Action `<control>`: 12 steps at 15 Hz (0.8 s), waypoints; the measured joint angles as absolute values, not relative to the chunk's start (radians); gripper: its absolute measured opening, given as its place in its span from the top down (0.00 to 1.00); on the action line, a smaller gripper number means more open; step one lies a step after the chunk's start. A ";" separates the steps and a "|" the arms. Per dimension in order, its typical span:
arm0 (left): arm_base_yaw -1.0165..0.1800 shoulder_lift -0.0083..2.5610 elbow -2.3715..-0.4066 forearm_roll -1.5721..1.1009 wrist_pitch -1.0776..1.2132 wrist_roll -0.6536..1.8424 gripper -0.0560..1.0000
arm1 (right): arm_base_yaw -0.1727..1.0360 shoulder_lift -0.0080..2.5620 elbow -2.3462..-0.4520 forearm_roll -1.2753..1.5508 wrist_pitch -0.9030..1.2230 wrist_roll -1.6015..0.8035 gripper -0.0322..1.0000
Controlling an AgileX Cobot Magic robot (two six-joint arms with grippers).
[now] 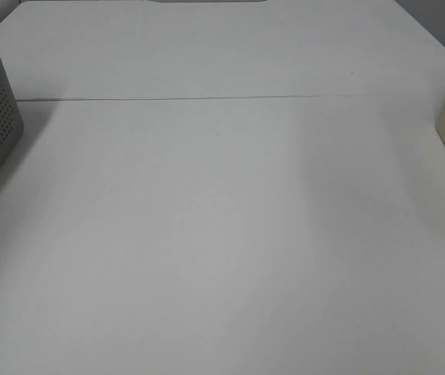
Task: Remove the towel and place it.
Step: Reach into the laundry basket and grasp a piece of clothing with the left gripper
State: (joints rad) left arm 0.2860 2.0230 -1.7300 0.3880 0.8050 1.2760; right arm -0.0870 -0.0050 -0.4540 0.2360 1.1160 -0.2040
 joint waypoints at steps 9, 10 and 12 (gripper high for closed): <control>0.313 2.136 -1.734 0.412 0.661 1.367 0.02 | -0.087 -0.005 -0.454 0.235 1.116 -0.204 0.24; 0.313 2.144 -1.734 0.411 0.655 1.370 0.02 | -0.087 -0.005 -0.454 0.235 1.116 -0.204 0.24; 0.313 2.161 -1.734 0.412 0.648 1.372 0.02 | -0.087 -0.005 -0.454 0.235 1.116 -0.204 0.24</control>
